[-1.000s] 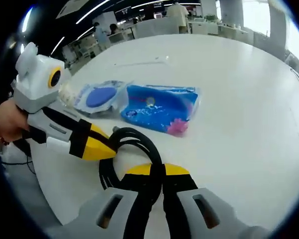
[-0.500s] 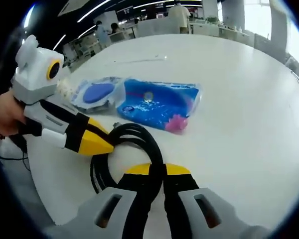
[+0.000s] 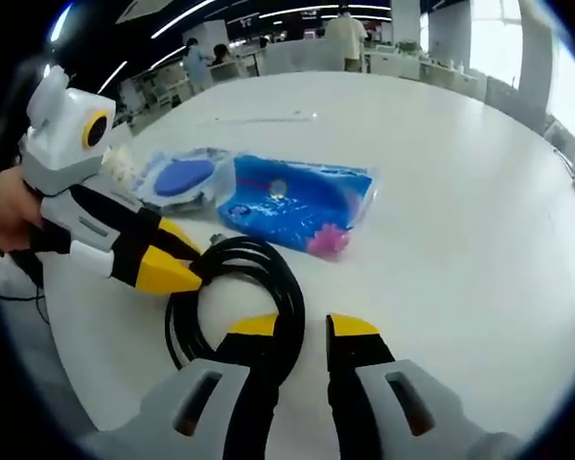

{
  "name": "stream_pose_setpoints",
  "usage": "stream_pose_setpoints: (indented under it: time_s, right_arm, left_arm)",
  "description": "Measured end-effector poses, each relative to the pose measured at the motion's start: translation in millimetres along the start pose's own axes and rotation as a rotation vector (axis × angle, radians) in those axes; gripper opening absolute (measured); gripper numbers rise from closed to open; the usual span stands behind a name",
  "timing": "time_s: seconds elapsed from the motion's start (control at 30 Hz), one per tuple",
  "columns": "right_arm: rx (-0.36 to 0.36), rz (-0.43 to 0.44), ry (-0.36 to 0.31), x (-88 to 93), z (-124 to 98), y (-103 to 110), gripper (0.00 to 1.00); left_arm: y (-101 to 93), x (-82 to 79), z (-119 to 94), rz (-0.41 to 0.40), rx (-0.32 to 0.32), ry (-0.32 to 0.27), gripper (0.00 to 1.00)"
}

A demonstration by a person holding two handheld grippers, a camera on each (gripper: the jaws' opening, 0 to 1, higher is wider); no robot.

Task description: Arrange the tabletop items into an orderly group along one side of the table until the central work area is clear of visible clutter.

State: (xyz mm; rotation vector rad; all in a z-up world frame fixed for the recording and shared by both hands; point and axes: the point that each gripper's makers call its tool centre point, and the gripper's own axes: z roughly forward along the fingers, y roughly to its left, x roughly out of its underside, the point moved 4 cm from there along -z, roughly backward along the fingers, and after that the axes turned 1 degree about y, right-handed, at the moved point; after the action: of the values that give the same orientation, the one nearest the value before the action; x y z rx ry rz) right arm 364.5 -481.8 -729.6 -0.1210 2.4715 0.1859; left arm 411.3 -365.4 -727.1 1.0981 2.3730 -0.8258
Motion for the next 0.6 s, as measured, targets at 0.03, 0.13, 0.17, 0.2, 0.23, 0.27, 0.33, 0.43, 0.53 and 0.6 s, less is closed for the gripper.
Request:
stream_pose_setpoints:
  time_s: [0.03,0.13,0.17,0.2,0.23,0.27,0.33,0.43,0.53,0.6]
  right_arm:
    - [0.002,0.001,-0.011,-1.5,-1.8,-0.4,0.17]
    - [0.005,-0.006,-0.024,-3.9,-5.0,-0.3,0.19]
    - [0.003,-0.005,-0.026,-4.3,-5.8,-0.2,0.2]
    - [0.002,-0.005,-0.027,-4.3,-6.1,0.1,0.21]
    - [0.0,-0.007,-0.027,-4.2,-7.0,0.6,0.23]
    - [-0.001,-0.012,-0.031,-4.4,-8.3,1.2,0.24]
    - [-0.002,-0.013,-0.035,-4.9,-10.9,2.4,0.25]
    - [-0.002,-0.021,-0.042,-5.9,-13.5,3.5,0.3]
    - [-0.004,-0.022,-0.054,-8.6,-18.3,5.0,0.32]
    - [0.001,-0.024,-0.061,-9.6,-19.9,4.7,0.35]
  left_arm:
    - [0.1,0.7,-0.5,0.01,0.001,-0.001,0.21]
    - [0.2,3.4,-2.5,0.037,0.007,0.002,0.28]
    - [-0.3,3.4,-3.8,0.048,0.01,-0.006,0.32]
    - [-1.0,3.3,-4.8,0.049,0.015,-0.01,0.34]
    - [-1.8,2.1,-6.7,0.055,0.021,-0.022,0.36]
    - [-2.4,1.1,-8.0,0.063,0.024,-0.033,0.38]
    - [-4.3,-0.5,-11.3,0.075,0.034,-0.048,0.39]
    - [-7.2,-4.5,-16.8,0.11,0.046,-0.089,0.44]
    - [-6.8,-5.5,-20.7,0.121,0.043,-0.099,0.47]
    - [-6.7,-6.5,-24.1,0.122,0.045,-0.108,0.48]
